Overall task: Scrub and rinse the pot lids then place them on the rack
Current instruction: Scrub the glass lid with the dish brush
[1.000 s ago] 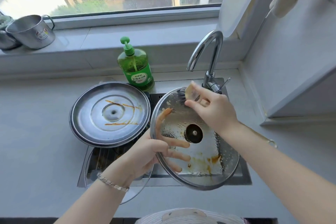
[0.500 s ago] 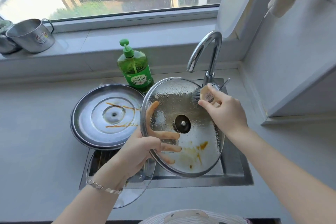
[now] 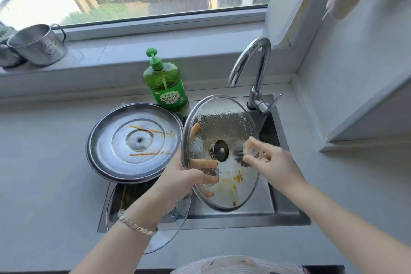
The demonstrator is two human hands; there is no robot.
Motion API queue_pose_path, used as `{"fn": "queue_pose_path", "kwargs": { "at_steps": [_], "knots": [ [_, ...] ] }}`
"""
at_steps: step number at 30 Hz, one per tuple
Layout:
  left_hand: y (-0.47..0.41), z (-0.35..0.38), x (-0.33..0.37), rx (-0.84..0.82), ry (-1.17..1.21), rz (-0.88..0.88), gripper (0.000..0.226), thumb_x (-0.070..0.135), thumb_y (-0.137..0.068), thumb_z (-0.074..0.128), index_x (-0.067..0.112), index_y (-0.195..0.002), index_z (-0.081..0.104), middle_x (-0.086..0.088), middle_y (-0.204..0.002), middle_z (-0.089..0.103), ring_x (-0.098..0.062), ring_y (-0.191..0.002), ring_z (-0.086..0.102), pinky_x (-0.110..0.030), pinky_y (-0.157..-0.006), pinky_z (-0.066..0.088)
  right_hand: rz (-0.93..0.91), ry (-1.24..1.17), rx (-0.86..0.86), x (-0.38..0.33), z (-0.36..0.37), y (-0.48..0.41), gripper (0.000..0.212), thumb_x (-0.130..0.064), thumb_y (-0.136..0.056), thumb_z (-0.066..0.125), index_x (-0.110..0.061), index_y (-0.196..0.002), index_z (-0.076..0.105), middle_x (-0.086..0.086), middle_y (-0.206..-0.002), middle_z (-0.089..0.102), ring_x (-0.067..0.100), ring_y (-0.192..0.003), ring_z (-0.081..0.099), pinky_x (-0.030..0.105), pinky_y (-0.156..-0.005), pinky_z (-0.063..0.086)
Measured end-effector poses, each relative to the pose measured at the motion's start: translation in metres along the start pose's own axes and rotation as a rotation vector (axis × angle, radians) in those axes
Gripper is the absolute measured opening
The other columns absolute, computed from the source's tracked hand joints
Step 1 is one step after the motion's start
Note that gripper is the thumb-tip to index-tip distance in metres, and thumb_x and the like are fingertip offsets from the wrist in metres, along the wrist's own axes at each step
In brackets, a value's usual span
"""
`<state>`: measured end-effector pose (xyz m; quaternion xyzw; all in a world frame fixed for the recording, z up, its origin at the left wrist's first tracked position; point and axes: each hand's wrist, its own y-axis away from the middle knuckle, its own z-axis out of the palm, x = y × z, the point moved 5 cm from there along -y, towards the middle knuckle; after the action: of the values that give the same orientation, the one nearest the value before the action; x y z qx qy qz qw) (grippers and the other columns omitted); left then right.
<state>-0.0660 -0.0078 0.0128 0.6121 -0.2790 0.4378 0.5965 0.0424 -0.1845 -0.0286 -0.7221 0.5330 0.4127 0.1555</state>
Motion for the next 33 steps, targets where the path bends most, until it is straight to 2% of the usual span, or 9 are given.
{"fn": "queue_pose_path", "kwargs": {
  "at_steps": [3, 6, 11, 15, 19, 22, 27, 31, 33],
  "knots": [
    [0.003, 0.005, -0.004, -0.010, 0.024, -0.016, 0.106, -0.006, -0.054, 0.058, 0.054, -0.136, 0.027, -0.023, -0.109, 0.066, -0.039, -0.088, 0.069, -0.040, -0.057, 0.057, 0.005, 0.010, 0.120, 0.001, -0.011, -0.008, 0.055, -0.040, -0.082, 0.066, -0.037, -0.134, 0.047, -0.009, -0.053, 0.038, 0.008, -0.056, 0.038, 0.027, -0.055, 0.034],
    [0.003, 0.001, -0.006, -0.019, 0.082, -0.021, 0.106, -0.009, -0.055, 0.051, 0.053, -0.137, 0.027, -0.027, -0.100, 0.068, -0.043, -0.085, 0.068, -0.042, -0.054, 0.058, -0.124, 0.004, 0.006, -0.019, 0.004, 0.010, 0.056, -0.040, -0.081, 0.067, -0.042, -0.133, 0.045, -0.010, -0.051, 0.039, 0.013, -0.056, 0.039, 0.030, -0.057, 0.034],
    [0.005, 0.002, -0.003, -0.029, 0.118, -0.003, 0.104, -0.009, -0.055, 0.047, 0.052, -0.137, 0.028, -0.030, -0.102, 0.066, -0.045, -0.083, 0.067, -0.043, -0.054, 0.058, -0.024, 0.099, 0.135, -0.013, -0.020, -0.011, 0.054, -0.042, -0.083, 0.064, -0.042, -0.134, 0.045, -0.010, -0.056, 0.046, 0.010, -0.060, 0.044, 0.027, -0.056, 0.037],
    [0.000, -0.007, -0.001, 0.034, 0.122, 0.036, 0.105, -0.009, -0.055, 0.048, 0.053, -0.137, 0.027, -0.026, -0.101, 0.068, -0.046, -0.086, 0.067, -0.045, -0.057, 0.057, -0.164, 0.088, -0.106, -0.030, 0.008, 0.017, 0.055, -0.045, -0.082, 0.064, -0.046, -0.133, 0.043, -0.004, -0.057, 0.053, 0.016, -0.056, 0.044, 0.031, -0.057, 0.038],
    [0.001, -0.012, 0.004, 0.043, 0.117, 0.066, 0.102, -0.010, -0.056, 0.049, 0.054, -0.134, 0.031, -0.026, -0.101, 0.069, -0.046, -0.085, 0.067, -0.048, -0.058, 0.057, -0.108, 0.193, 0.024, -0.017, -0.014, -0.004, 0.055, -0.043, -0.084, 0.063, -0.041, -0.135, 0.043, -0.014, -0.052, 0.047, 0.008, -0.055, 0.045, 0.032, -0.061, 0.043],
    [0.002, -0.013, 0.003, 0.071, 0.111, 0.091, 0.100, -0.009, -0.058, 0.054, 0.057, -0.131, 0.032, -0.024, -0.104, 0.068, -0.046, -0.087, 0.067, -0.045, -0.059, 0.057, -0.288, 0.095, -0.131, -0.031, 0.008, 0.023, 0.060, -0.042, -0.081, 0.067, -0.043, -0.134, 0.038, -0.012, -0.075, 0.062, -0.001, -0.059, 0.049, 0.023, -0.061, 0.040],
    [0.005, -0.015, 0.003, 0.086, 0.131, 0.074, 0.099, -0.009, -0.055, 0.056, 0.056, -0.127, 0.035, -0.026, -0.102, 0.068, -0.044, -0.084, 0.068, -0.046, -0.057, 0.057, -0.229, 0.324, -0.055, -0.015, -0.011, 0.004, 0.056, -0.050, -0.083, 0.061, -0.046, -0.134, 0.039, -0.010, -0.073, 0.060, 0.004, -0.067, 0.049, 0.025, -0.062, 0.037],
    [0.003, -0.017, 0.001, 0.077, 0.135, 0.048, 0.100, -0.009, -0.054, 0.051, 0.054, -0.130, 0.034, -0.027, -0.103, 0.068, -0.046, -0.086, 0.067, -0.047, -0.058, 0.057, -0.452, 0.223, -0.324, -0.030, 0.015, 0.034, 0.060, -0.055, -0.078, 0.063, -0.044, -0.132, 0.039, -0.026, -0.060, 0.049, -0.007, -0.062, 0.046, 0.015, -0.055, 0.033],
    [0.003, -0.019, -0.001, 0.066, 0.149, 0.037, 0.099, -0.010, -0.055, 0.050, 0.054, -0.130, 0.034, -0.028, -0.102, 0.068, -0.048, -0.086, 0.066, -0.048, -0.058, 0.056, -0.407, 0.334, -0.244, -0.024, -0.002, 0.015, 0.056, -0.051, -0.081, 0.063, -0.047, -0.132, 0.040, -0.024, -0.072, 0.055, -0.003, -0.066, 0.048, 0.012, -0.056, 0.034]
  ]
}}
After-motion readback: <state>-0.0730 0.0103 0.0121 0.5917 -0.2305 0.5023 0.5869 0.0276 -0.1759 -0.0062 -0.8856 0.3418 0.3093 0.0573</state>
